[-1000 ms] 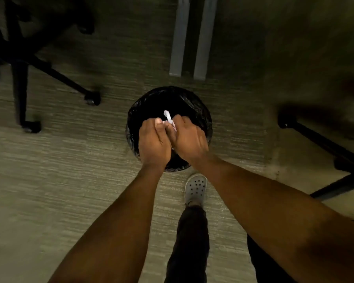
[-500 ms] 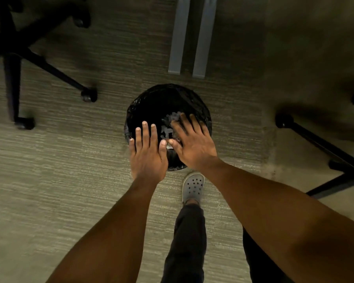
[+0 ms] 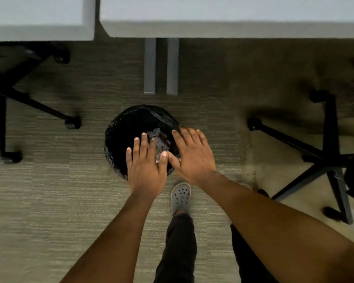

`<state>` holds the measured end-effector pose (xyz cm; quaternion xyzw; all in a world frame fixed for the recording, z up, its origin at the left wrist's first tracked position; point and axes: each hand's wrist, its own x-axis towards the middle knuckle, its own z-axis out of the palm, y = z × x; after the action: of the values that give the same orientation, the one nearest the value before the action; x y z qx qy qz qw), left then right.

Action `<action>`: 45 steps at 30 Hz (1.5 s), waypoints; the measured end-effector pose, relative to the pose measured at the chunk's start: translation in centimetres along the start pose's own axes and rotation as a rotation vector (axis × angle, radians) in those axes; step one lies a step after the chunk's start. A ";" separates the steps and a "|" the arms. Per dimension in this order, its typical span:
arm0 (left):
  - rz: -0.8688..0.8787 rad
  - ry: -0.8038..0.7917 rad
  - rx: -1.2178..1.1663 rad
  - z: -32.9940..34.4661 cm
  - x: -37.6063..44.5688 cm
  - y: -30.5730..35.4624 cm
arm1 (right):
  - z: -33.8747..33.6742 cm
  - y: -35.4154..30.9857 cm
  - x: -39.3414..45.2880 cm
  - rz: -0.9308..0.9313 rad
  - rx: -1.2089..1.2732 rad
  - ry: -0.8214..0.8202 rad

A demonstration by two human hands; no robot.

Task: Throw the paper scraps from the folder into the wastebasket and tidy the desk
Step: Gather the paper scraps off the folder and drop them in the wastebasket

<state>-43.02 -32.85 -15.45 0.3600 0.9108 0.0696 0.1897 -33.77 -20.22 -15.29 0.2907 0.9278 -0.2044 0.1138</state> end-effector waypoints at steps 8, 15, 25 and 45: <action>0.222 0.135 -0.122 -3.9 -0.4 11.7 | -9.3 8.1 -6.5 0.134 0.090 0.206; 0.486 0.124 -0.170 -5.0 -0.9 24.8 | -16.2 18.0 -12.6 0.266 0.036 0.341; 0.873 -0.096 -0.121 -0.5 -3.2 42.0 | -20.1 34.1 -23.1 0.561 0.092 0.586; 1.231 -0.021 -0.012 11.9 -8.9 60.1 | -15.0 50.0 -32.9 0.724 0.250 0.630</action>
<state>5.47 4.86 -7.91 0.8195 0.5334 0.1678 0.1255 20.61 7.63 -6.79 0.6533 0.7250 -0.1636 -0.1440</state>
